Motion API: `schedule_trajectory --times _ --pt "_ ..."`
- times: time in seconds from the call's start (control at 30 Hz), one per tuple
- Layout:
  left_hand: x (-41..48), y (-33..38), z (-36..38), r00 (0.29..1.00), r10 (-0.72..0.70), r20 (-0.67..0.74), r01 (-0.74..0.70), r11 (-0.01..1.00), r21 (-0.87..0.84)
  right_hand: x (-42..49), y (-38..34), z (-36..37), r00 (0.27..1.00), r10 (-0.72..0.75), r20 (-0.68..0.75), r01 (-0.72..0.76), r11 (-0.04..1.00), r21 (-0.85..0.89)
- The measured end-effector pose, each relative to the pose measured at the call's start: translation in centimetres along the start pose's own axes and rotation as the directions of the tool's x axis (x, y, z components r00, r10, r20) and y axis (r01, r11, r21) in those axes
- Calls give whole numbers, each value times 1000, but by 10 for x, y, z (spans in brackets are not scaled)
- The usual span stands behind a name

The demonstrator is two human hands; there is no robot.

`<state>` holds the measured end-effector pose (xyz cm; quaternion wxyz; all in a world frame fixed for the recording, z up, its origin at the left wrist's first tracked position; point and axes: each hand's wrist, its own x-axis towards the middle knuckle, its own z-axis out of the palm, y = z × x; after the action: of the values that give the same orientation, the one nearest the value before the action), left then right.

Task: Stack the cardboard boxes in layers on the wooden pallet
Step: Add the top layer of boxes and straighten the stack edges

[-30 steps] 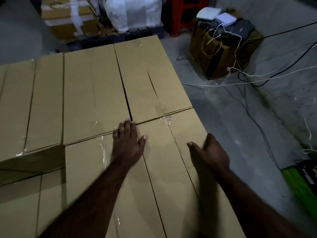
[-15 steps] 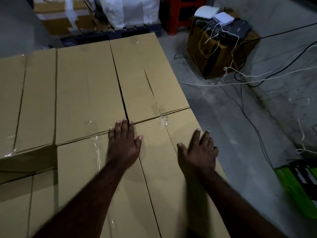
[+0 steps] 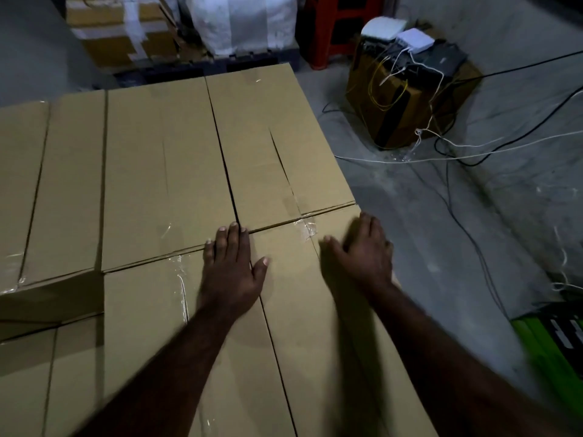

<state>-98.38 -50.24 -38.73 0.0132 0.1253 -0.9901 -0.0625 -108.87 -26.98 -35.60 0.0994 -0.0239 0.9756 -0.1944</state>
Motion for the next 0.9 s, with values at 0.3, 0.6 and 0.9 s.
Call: schedule_trajectory --times 0.3,0.6,0.9 --pt "-1 -4 2 1000 18 -7 -18 1000 1 86 -38 12 993 117 -6 -115 984 139" --pt "-1 -5 0 1000 10 -14 -10 999 -33 81 -40 9 998 61 35 -62 997 34" --pt "1 -7 -3 1000 6 20 -4 998 -67 32 15 -8 958 215 191 -227 973 43"
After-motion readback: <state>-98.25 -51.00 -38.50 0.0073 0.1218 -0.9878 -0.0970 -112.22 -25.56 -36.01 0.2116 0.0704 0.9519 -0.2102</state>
